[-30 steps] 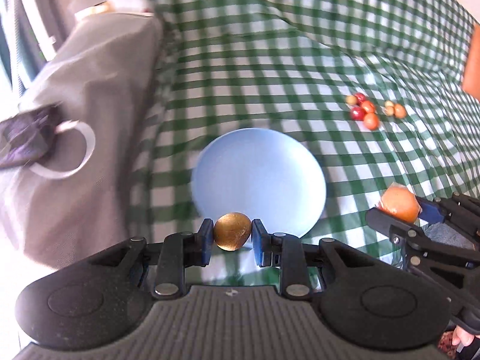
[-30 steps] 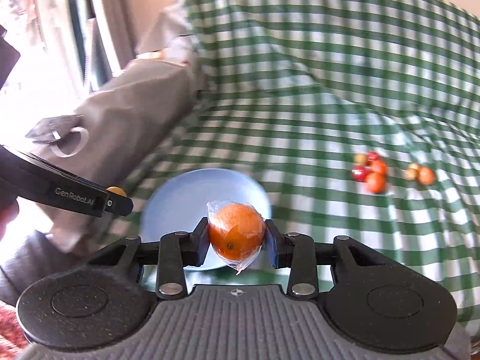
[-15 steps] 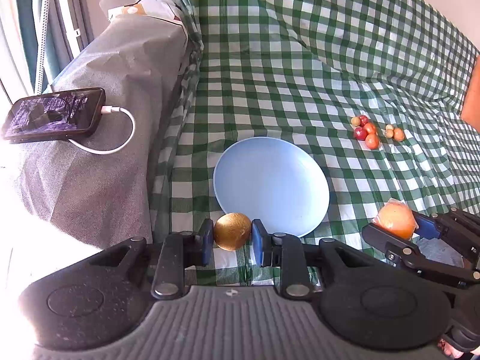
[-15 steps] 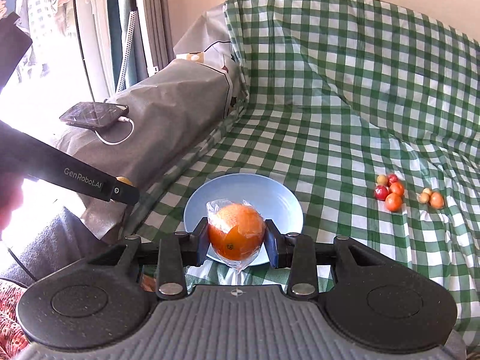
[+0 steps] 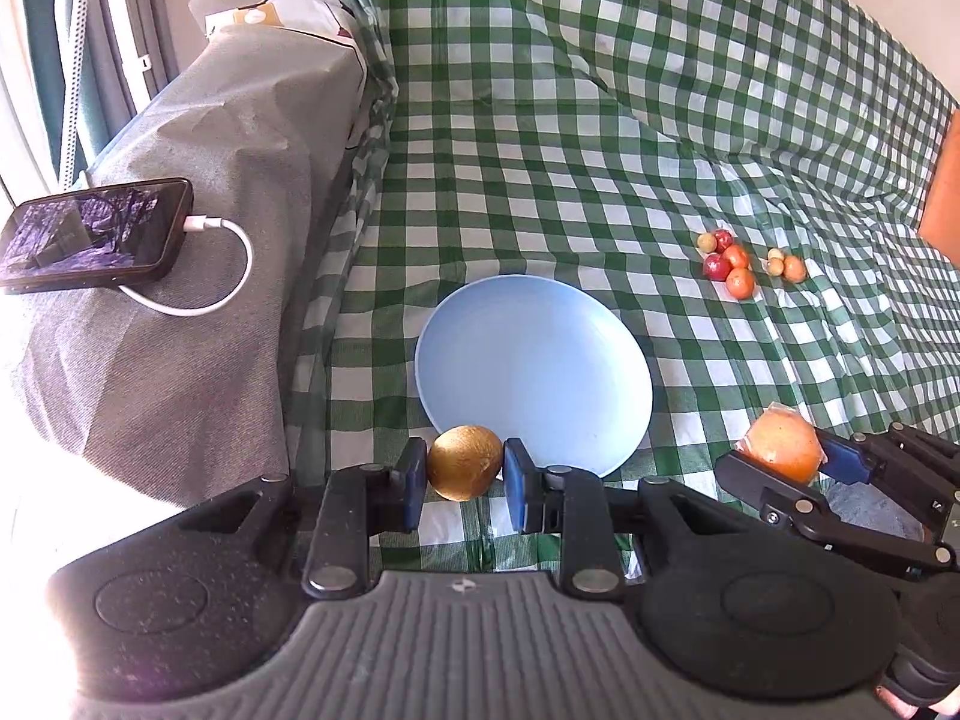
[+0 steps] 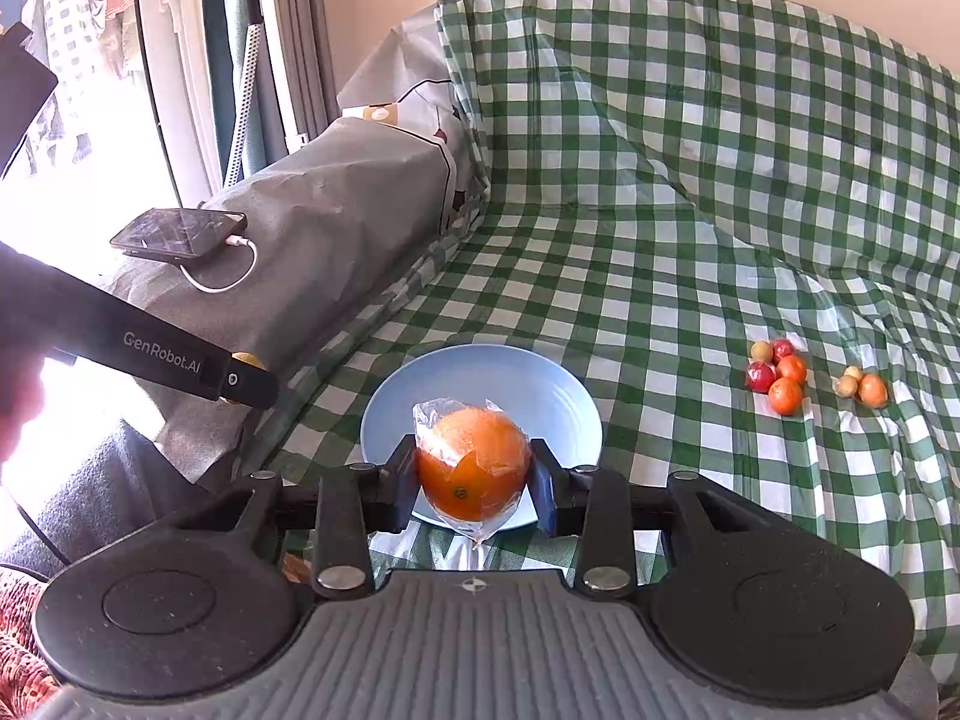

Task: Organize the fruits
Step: 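Carry the orange and yellow fruit over the blue plate with both grippers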

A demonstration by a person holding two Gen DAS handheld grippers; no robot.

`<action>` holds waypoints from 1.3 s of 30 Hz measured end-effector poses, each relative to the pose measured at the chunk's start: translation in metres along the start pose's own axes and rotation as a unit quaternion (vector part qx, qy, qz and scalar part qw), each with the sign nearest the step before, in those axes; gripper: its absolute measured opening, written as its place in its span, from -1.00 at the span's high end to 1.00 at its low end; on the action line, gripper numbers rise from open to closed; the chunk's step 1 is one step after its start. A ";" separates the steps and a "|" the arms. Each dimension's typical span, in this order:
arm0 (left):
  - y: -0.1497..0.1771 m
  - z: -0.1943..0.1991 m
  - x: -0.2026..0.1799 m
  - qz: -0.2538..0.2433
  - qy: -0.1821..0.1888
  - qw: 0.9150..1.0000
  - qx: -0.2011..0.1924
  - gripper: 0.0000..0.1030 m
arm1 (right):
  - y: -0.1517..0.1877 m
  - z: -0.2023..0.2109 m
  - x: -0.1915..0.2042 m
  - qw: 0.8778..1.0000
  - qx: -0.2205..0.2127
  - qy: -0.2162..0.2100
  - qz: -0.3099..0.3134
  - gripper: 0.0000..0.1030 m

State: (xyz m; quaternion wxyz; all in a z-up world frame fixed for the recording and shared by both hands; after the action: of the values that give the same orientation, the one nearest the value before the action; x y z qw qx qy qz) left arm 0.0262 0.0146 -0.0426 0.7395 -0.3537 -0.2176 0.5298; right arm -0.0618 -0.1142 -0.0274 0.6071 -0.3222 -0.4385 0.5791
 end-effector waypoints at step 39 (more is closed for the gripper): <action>-0.003 -0.164 0.000 -0.038 -0.017 0.996 0.083 0.01 | 0.030 -0.159 -0.020 0.994 0.100 -0.005 0.045 0.23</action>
State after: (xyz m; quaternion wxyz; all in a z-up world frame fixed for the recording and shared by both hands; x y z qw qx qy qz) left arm 0.1427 -0.0336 -0.1482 0.7819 -0.2741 -0.1988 0.5234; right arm 0.0707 -0.1113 -0.1226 0.6077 -0.2765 -0.3660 0.6483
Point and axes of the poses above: each gripper's, at about its wrist camera, not at the fingertips, and z roughly against the way its jaws point, x to its left, y to its underside, the point moved 8 cm from there along -z, roughly the way its jaws point, and after that the axes turned 15 degrees about -x, right-handed, at the moved point
